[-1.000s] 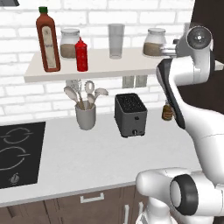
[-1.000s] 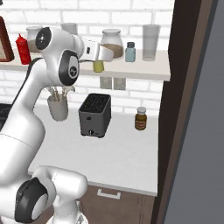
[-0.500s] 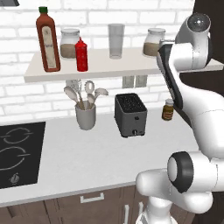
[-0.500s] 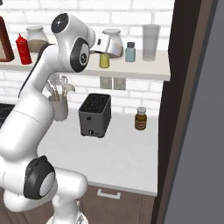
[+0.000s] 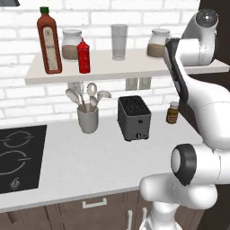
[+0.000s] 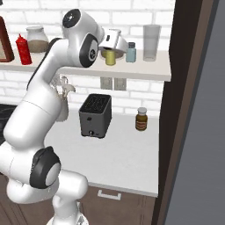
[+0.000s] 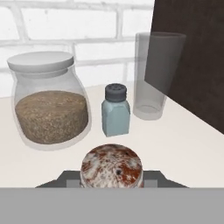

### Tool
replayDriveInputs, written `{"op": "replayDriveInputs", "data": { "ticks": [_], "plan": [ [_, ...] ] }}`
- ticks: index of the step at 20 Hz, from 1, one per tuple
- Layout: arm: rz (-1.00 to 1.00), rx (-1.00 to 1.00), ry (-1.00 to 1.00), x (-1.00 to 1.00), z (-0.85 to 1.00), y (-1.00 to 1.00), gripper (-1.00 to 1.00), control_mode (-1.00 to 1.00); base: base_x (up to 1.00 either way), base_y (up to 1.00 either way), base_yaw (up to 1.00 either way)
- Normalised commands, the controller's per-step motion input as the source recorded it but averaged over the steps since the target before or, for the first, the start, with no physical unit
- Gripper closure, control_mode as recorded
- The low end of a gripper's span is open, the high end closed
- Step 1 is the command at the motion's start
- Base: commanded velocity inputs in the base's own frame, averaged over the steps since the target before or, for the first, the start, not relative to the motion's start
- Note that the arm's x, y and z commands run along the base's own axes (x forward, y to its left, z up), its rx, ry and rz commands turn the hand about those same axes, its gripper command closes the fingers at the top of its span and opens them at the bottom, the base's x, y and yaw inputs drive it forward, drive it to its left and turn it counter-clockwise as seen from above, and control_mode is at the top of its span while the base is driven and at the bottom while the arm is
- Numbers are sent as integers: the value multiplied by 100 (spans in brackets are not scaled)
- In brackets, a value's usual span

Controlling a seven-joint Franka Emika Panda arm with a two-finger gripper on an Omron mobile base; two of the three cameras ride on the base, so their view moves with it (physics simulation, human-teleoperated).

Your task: Put the shaker and condiment bottle from the counter next to their counterparts in the cabinet.

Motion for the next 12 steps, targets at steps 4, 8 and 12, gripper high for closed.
{"op": "replayDriveInputs", "data": {
  "ticks": [4,8,12],
  "plan": [
    [4,-4,-7,19,-7,-8,100,-100,0,0,0],
    [4,-7,-10,12,-13,0,100,-100,0,0,0],
    [1,0,0,9,-9,0,100,-100,0,0,0]
  ]
}}
